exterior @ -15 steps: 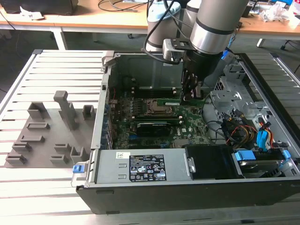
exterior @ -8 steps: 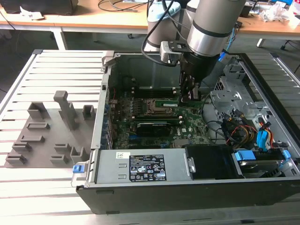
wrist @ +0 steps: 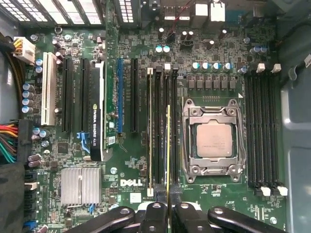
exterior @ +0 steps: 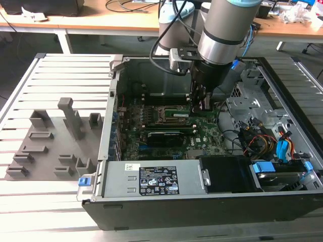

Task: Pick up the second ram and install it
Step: 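Insert the second ram into the second slot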

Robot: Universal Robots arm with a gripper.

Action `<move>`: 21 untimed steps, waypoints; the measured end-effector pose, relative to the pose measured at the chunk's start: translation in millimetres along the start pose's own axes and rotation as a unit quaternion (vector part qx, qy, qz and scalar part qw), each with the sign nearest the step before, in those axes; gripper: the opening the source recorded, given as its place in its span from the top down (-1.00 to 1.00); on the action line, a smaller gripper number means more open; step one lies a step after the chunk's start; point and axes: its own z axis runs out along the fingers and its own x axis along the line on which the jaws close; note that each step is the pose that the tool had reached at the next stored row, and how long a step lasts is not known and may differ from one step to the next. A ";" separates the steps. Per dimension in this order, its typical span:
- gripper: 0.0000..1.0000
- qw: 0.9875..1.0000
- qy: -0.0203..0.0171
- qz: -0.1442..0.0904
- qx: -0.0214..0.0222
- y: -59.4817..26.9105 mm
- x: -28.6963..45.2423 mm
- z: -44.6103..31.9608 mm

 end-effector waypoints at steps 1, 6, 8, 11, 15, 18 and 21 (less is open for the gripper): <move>0.73 1.000 0.000 0.000 0.000 0.2 0.0 0.8; 0.73 1.000 0.000 0.000 0.000 1.4 0.2 6.2; 0.73 1.000 0.000 0.000 0.000 1.5 0.3 8.6; 0.73 1.000 0.000 0.000 0.000 2.5 0.3 10.8; 0.73 1.000 0.000 0.000 0.000 9.2 0.3 13.9; 0.73 1.000 0.001 -0.007 0.000 18.5 0.5 16.4; 0.73 1.000 0.001 -0.012 0.000 30.0 0.7 19.7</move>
